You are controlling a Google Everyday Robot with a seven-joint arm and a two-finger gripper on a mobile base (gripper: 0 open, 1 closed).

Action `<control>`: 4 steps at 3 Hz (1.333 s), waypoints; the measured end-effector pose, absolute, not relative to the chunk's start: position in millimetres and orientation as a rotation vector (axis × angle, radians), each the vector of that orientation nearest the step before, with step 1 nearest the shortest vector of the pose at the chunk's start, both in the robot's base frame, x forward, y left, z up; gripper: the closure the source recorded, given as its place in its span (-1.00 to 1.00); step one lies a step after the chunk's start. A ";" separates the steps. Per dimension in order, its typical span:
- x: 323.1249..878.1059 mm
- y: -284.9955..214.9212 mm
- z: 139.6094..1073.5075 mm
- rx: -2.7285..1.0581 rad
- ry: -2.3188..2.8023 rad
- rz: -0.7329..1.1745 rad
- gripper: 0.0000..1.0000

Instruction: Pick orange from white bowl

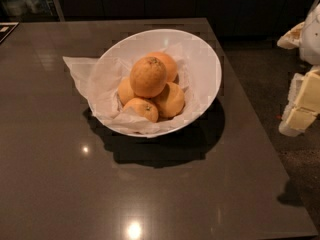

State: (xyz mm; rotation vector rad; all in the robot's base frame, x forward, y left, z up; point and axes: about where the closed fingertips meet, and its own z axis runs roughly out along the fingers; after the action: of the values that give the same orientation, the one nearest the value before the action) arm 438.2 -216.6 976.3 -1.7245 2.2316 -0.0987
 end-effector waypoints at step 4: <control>460.8 -142.0 951.8 -2.003 2.209 -0.221 -1.00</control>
Offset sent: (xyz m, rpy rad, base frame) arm 0.0037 0.0268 -0.0140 -0.0481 0.0439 0.0692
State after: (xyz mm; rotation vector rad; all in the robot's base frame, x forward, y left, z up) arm 460.8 -142.0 951.8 -2.0031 2.2089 -0.2206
